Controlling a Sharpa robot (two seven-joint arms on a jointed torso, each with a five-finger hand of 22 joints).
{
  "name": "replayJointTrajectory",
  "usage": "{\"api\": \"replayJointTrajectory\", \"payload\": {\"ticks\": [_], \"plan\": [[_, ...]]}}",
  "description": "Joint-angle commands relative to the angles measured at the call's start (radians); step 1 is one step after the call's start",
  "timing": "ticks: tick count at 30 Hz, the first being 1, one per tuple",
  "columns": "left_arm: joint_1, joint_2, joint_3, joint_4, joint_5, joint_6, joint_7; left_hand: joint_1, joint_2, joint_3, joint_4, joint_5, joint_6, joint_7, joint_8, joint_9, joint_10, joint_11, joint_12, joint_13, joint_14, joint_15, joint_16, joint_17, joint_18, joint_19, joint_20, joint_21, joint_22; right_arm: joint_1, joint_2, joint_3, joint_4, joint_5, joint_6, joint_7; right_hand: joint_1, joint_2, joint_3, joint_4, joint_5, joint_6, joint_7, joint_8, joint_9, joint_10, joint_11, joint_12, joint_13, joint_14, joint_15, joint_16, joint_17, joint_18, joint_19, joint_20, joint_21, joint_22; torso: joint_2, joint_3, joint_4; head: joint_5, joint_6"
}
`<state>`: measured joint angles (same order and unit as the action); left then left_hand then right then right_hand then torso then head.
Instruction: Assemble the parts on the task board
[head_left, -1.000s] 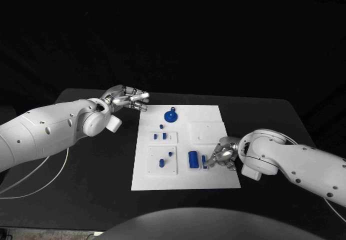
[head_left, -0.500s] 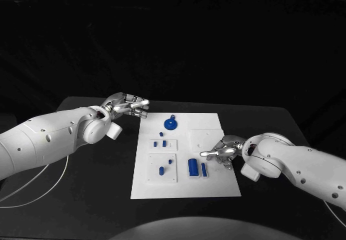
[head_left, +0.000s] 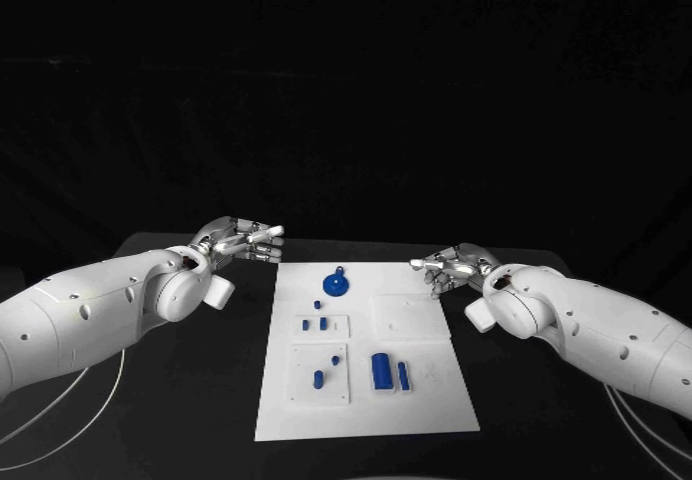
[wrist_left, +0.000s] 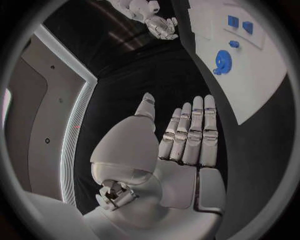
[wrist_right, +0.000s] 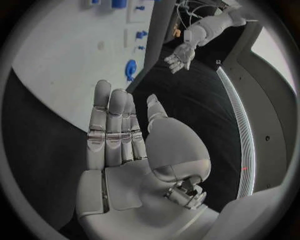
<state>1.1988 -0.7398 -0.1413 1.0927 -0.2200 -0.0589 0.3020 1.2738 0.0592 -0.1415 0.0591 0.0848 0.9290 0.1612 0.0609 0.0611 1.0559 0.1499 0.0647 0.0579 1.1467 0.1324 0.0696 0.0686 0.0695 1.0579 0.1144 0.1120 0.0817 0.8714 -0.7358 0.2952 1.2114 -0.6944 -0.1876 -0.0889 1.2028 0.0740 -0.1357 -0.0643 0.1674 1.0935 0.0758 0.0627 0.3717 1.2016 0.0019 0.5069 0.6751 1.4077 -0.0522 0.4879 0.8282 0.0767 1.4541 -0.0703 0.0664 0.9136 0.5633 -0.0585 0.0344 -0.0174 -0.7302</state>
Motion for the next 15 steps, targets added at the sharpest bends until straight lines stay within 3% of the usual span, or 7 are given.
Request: {"api": "replayJointTrajectory", "payload": {"ticks": [1, 3, 4, 5, 8, 11, 15], "plan": [[0.000, 0.009, 0.002, -0.016, 0.028, -0.030, 0.033, 0.002, 0.009, 0.000, -0.010, 0.009, 0.018, -0.004, 0.001, 0.001, 0.004, -0.002, -0.004, 0.001, -0.010, 0.000, -0.007, -0.002, 0.004, -0.003, 0.003, -0.002, 0.000, 0.007, 0.040, 0.006, -0.081, 0.170, -0.017, 0.223, 0.007, 0.015, 0.008, -0.017, -0.001, -0.025, 0.014, 0.001, -0.014, -0.039, 0.018, -0.052, -0.069, -0.043, 0.018, -0.067, -0.042, -0.003, -0.056, 0.015, -0.005, -0.076, -0.012, -0.0024, -0.0061, 0.000, 0.040], [0.000, 0.011, 0.002, -0.026, 0.046, -0.058, 0.040, 0.003, 0.009, -0.002, -0.015, 0.012, 0.002, -0.009, 0.000, 0.000, 0.002, -0.003, -0.004, 0.001, -0.024, 0.004, -0.007, -0.003, 0.006, -0.009, 0.007, -0.004, -0.001, 0.011, 0.068, 0.015, -0.133, 0.200, 0.001, 0.249, 0.027, 0.032, 0.023, -0.048, 0.001, -0.062, 0.037, 0.000, -0.096, -0.023, 0.043, -0.180, -0.284, -0.058, 0.048, -0.200, -0.170, 0.007, -0.137, 0.050, 0.016, -0.248, -0.012, -0.0016, -0.0047, 0.001, 0.058], [0.001, 0.013, 0.002, -0.030, 0.055, -0.071, 0.042, 0.003, 0.009, -0.002, -0.016, 0.014, -0.003, -0.012, 0.000, 0.000, 0.001, -0.004, -0.004, 0.001, -0.030, 0.005, -0.008, -0.003, 0.007, -0.011, 0.009, -0.005, -0.001, 0.012, 0.078, 0.018, -0.151, 0.213, 0.007, 0.258, 0.042, 0.038, 0.033, -0.059, 0.005, -0.085, 0.047, 0.000, -0.109, -0.045, 0.052, -0.199, -0.306, -0.082, 0.057, -0.223, -0.186, 0.003, -0.158, 0.056, -0.001, -0.267, -0.011, 0.0000, -0.0056, 0.003, 0.065], [0.001, 0.017, 0.002, -0.037, 0.066, -0.089, 0.044, 0.003, 0.009, -0.003, -0.019, 0.016, -0.013, -0.015, 0.000, -0.001, -0.004, -0.006, -0.004, 0.000, -0.042, 0.009, -0.009, -0.003, 0.008, -0.016, 0.012, -0.008, -0.002, 0.013, 0.089, 0.021, -0.172, 0.229, 0.013, 0.268, 0.067, 0.054, 0.063, -0.088, 0.005, -0.111, 0.066, -0.001, -0.147, -0.057, 0.073, -0.258, -0.391, -0.129, 0.085, -0.290, -0.249, -0.001, -0.241, 0.080, 0.003, -0.339, -0.012, 0.0021, -0.0065, 0.008, 0.074], [0.005, 0.029, 0.002, -0.060, 0.090, -0.132, 0.047, 0.004, 0.008, -0.002, -0.023, 0.019, -0.013, -0.022, 0.000, -0.001, -0.019, -0.010, -0.005, 0.000, -0.062, 0.015, -0.010, -0.004, 0.014, -0.020, 0.018, -0.010, -0.003, 0.016, 0.116, 0.031, -0.224, 0.281, 0.029, 0.300, 0.072, 0.063, 0.117, -0.149, -0.005, -0.145, 0.067, 0.000, -0.226, -0.118, 0.116, -0.390, -0.589, -0.244, 0.145, -0.422, -0.431, -0.002, -0.403, 0.147, -0.004, -0.516, -0.013, 0.0048, -0.0049, 0.008, 0.086], [0.008, 0.040, 0.003, -0.078, 0.091, -0.142, 0.044, 0.006, 0.016, 0.001, -0.028, 0.021, 0.063, -0.039, 0.002, 0.002, -0.002, -0.032, -0.006, 0.000, -0.082, 0.005, -0.010, -0.005, 0.017, -0.025, 0.023, -0.013, -0.004, 0.018, 0.139, 0.039, -0.264, 0.314, 0.036, 0.325, 0.046, 0.059, 0.176, -0.219, -0.022, -0.196, 0.058, -0.006, -0.312, -0.144, 0.117, -0.441, -0.615, -0.313, 0.170, -0.422, -0.637, 0.017, -0.476, 0.197, 0.000, -0.685, -0.011, 0.0071, -0.0061, 0.009, 0.101], [0.009, 0.052, 0.003, -0.086, 0.091, -0.146, 0.042, 0.005, 0.018, 0.001, -0.029, 0.021, 0.060, -0.043, 0.001, 0.001, -0.008, -0.033, -0.006, 0.000, -0.081, 0.001, -0.010, -0.005, 0.020, -0.024, 0.024, -0.013, -0.003, 0.019, 0.155, 0.044, -0.290, 0.333, 0.043, 0.344, 0.042, 0.029, 0.269, -0.222, -0.042, -0.214, 0.050, -0.007, -0.315, -0.174, 0.117, -0.446, -0.618, -0.328, 0.171, -0.422, -0.766, 0.071, -0.487, 0.250, 0.006, -0.827, -0.011, 0.0068, -0.0015, 0.012, 0.107]]}}
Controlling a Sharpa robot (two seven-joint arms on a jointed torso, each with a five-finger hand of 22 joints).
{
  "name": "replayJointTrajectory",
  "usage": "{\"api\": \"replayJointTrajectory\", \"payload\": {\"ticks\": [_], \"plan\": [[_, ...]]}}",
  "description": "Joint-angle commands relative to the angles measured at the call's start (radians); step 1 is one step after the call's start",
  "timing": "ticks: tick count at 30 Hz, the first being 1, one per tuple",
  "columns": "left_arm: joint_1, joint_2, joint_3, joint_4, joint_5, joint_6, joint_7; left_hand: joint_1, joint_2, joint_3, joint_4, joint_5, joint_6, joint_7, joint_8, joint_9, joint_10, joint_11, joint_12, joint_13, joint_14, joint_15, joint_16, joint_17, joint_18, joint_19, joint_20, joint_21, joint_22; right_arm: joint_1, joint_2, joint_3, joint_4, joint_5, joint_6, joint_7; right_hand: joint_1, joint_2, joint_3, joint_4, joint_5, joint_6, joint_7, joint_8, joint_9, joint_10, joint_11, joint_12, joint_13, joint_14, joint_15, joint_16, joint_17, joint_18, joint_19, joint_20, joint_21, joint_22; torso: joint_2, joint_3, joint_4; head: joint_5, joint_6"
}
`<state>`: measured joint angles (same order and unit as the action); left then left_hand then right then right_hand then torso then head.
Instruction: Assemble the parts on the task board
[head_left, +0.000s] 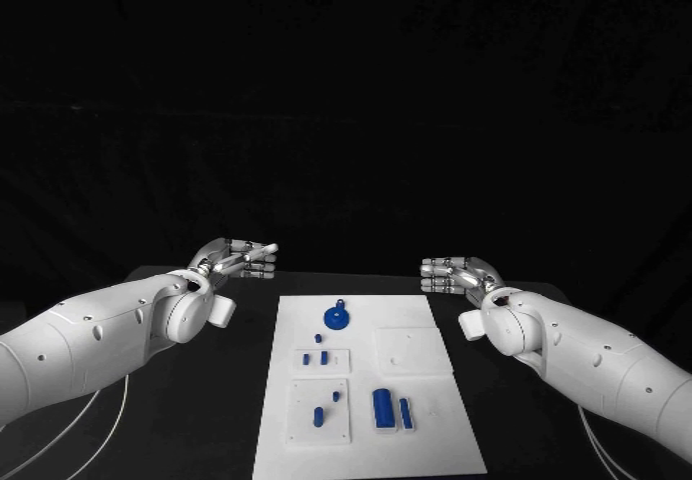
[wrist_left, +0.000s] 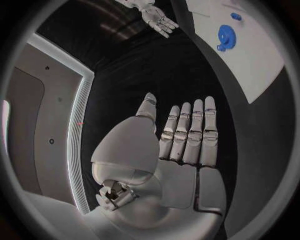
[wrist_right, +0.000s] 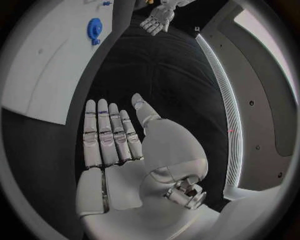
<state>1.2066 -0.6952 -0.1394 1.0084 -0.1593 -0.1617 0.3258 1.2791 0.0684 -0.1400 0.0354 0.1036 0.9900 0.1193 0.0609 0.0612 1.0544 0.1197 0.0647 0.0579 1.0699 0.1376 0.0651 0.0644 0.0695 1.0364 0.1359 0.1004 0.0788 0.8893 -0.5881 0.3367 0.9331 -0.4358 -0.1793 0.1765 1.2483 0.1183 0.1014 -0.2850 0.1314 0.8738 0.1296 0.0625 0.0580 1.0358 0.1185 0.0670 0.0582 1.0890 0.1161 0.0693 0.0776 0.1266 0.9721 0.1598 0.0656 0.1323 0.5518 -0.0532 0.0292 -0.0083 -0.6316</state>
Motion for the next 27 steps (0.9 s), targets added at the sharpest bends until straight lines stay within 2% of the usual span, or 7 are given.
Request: {"api": "replayJointTrajectory", "payload": {"ticks": [1, 3, 4, 9, 10, 11, 27], "plan": [[0.002, 0.011, 0.001, -0.003, 0.030, -0.044, 0.018, -0.001, 0.010, 0.000, -0.005, 0.002, -0.003, -0.001, 0.001, 0.001, -0.008, -0.003, -0.006, 0.000, -0.004, -0.004, -0.005, -0.001, 0.020, -0.002, 0.003, -0.001, 0.000, 0.001, 0.011, 0.003, -0.015, 0.077, 0.037, 0.082, -0.011, -0.022, 0.045, 0.000, -0.007, 0.010, -0.002, -0.005, -0.001, -0.011, 0.005, -0.007, -0.001, -0.017, 0.003, -0.007, -0.018, 0.031, -0.011, 0.031, 0.009, -0.064, 0.002, 0.0028, 0.0037, 0.005, 0.010], [0.002, 0.018, 0.001, -0.006, 0.031, -0.045, 0.018, -0.002, 0.012, 0.000, -0.004, 0.002, -0.002, -0.001, 0.001, 0.001, -0.006, -0.003, -0.006, 0.000, -0.001, -0.005, -0.005, -0.001, 0.021, -0.002, 0.003, -0.001, 0.000, 0.002, 0.014, 0.004, -0.017, 0.080, 0.042, 0.089, -0.012, -0.024, 0.057, 0.000, -0.006, 0.007, 0.008, -0.005, -0.001, -0.006, 0.019, -0.008, -0.001, 0.018, 0.009, -0.008, -0.019, 0.028, -0.012, 0.023, 0.014, -0.066, 0.002, 0.0058, 0.0054, 0.008, 0.014], [0.000, 0.011, 0.000, -0.004, 0.008, -0.014, 0.001, -0.385, -0.068, 0.140, -0.035, -0.104, -0.990, -0.119, -0.061, -0.061, -0.318, -0.120, -0.065, -0.058, -0.321, -0.138, -0.065, -0.064, -0.070, -0.311, -0.136, -0.100, -0.079, 0.001, 0.010, 0.003, -0.014, 0.028, 0.006, 0.025, -0.383, -0.118, -0.101, 0.285, -0.131, -0.874, -0.130, -0.063, -0.058, -0.316, -0.118, -0.067, -0.058, -0.323, -0.116, -0.069, -0.078, -0.127, -0.972, -0.160, -0.066, -0.132, 0.001, 0.0019, 0.0016, 0.004, 0.008], [-0.009, 0.005, 0.008, 0.029, 0.017, -0.050, 0.012, -0.534, -0.068, 0.140, -0.035, -0.104, -0.990, -0.119, -0.061, -0.061, -1.054, -0.120, -0.065, -0.058, -1.070, -0.138, -0.065, -0.064, -0.070, -1.036, -0.136, -0.100, -0.079, 0.009, -0.001, -0.016, 0.021, 0.050, -0.026, 0.042, -0.530, -0.118, -0.101, 0.285, -0.131, -0.874, -0.130, -0.063, -0.058, -1.036, -0.118, -0.067, -0.058, -1.089, -0.116, -0.069, -0.078, -0.127, -0.972, -0.160, -0.066, -0.132, -0.002, 0.0195, -0.0090, 0.006, 0.016], [-0.012, 0.003, 0.011, 0.041, 0.020, -0.062, 0.017, -0.562, -0.068, 0.140, -0.035, -0.104, -0.990, -0.119, -0.061, -0.061, -1.054, -0.120, -0.065, -0.058, -1.070, -0.138, -0.065, -0.064, -0.070, -1.036, -0.136, -0.100, -0.079, 0.013, -0.005, -0.022, 0.034, 0.058, -0.038, 0.048, -1.248, -0.118, -0.101, 0.285, -0.131, -0.874, -0.130, -0.063, -0.058, -1.036, -0.118, -0.067, -0.058, -1.089, -0.116, -0.069, -0.078, -0.127, -0.972, -0.160, -0.066, -0.132, -0.003, 0.0258, -0.0128, 0.006, 0.019], [-0.016, 0.001, 0.015, 0.055, 0.024, -0.077, 0.021, -1.279, -0.068, 0.140, -0.035, -0.104, -0.990, -0.119, -0.061, -0.061, -1.054, -0.120, -0.065, -0.058, -1.070, -0.138, -0.065, -0.064, -0.070, -1.036, -0.136, -0.100, -0.079, 0.016, -0.009, -0.030, 0.048, 0.067, -0.052, 0.056, -1.248, -0.118, -0.101, 0.285, -0.131, -0.874, -0.130, -0.063, -0.058, -1.036, -0.118, -0.067, -0.058, -1.089, -0.116, -0.069, -0.078, -0.127, -0.972, -0.160, -0.066, -0.132, -0.004, 0.0327, -0.0169, 0.007, 0.022], [-0.129, -0.068, 0.115, 0.461, 0.132, -0.502, 0.160, -1.279, -0.068, 0.140, -0.035, -0.104, -0.990, -0.119, -0.061, -0.061, -1.054, -0.120, -0.065, -0.058, -1.070, -0.138, -0.065, -0.064, -0.070, -1.036, -0.136, -0.100, -0.079, 0.125, -0.146, -0.260, 0.490, 0.344, -0.456, 0.272, -1.248, -0.118, -0.101, 0.285, -0.131, -0.874, -0.130, -0.063, -0.058, -1.036, -0.118, -0.067, -0.058, -1.089, -0.116, -0.069, -0.078, -0.127, -0.972, -0.160, -0.066, -0.132, -0.008, 0.0532, -0.0292, 0.008, 0.032]]}}
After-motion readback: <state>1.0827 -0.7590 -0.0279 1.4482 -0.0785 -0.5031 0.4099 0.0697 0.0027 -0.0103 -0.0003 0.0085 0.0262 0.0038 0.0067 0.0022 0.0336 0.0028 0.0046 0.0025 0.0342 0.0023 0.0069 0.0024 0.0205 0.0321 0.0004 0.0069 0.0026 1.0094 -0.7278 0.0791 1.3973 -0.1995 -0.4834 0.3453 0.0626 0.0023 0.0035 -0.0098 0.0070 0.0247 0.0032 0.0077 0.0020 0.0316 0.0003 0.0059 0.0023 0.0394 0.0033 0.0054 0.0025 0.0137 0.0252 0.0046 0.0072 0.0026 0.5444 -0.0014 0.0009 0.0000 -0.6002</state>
